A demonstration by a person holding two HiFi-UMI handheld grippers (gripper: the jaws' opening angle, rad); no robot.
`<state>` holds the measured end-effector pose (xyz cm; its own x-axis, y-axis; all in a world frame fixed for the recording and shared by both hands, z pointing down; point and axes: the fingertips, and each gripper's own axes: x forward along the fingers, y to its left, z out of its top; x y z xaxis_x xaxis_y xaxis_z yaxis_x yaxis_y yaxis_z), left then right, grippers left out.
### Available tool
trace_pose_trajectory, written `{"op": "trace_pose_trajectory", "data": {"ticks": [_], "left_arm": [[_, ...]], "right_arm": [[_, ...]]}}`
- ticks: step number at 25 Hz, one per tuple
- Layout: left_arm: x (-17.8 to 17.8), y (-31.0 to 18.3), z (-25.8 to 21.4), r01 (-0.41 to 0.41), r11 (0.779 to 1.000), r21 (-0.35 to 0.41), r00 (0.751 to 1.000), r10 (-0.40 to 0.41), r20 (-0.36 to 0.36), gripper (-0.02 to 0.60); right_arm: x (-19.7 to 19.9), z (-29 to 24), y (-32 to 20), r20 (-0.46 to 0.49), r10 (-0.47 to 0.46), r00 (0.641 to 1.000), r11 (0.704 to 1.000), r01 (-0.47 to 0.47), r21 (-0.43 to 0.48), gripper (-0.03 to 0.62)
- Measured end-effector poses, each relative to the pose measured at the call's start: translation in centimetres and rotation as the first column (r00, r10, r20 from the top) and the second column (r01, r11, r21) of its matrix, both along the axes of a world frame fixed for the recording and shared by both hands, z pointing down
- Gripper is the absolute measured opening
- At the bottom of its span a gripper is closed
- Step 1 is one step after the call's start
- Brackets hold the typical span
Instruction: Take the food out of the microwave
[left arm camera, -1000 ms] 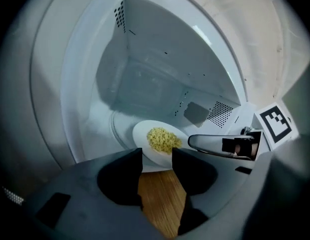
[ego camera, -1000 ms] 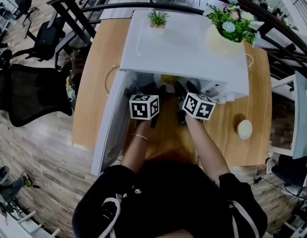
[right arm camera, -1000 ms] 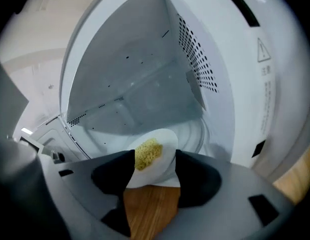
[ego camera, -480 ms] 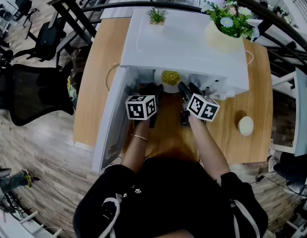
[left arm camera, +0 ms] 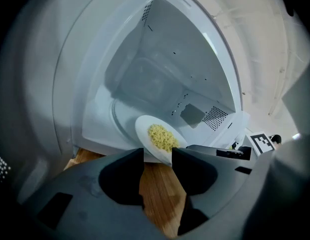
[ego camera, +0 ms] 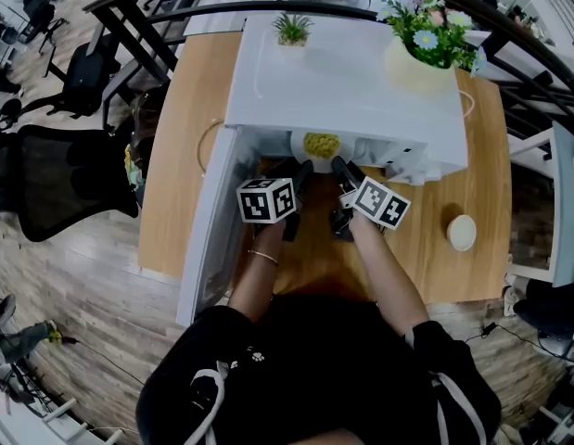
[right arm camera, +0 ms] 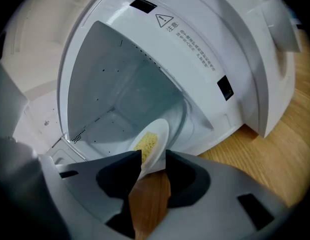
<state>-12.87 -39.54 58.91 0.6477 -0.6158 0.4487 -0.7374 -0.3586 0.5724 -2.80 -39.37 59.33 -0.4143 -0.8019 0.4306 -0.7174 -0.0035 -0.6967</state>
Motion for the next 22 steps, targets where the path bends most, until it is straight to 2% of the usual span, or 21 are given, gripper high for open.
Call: {"op": "trace_pose_trajectory", "data": {"ticks": [8, 13, 22], "left_arm": [[0.6, -0.1, 0.0, 0.004, 0.999, -0.044, 0.994, -0.009, -0.105, 0.126], [0.4, 0.3, 0.0, 0.0, 0.998, -0.063, 0.991, -0.008, -0.132, 0.116], [0.2, 1.0, -1.5, -0.027, 0.999, -0.035, 0.987, 0.021, -0.162, 0.112]], "right_arm": [[0.0, -0.1, 0.3, 0.055, 0.047, 0.997, 0.999, -0.046, -0.02, 0.097], [-0.2, -0.2, 0.8, 0.067, 0.066, 0.996, 0.998, -0.064, -0.028, 0.091], [-0.4, -1.8, 1.7, 0.101, 0.118, 0.988, 0.993, -0.121, 0.017, 0.086]]}}
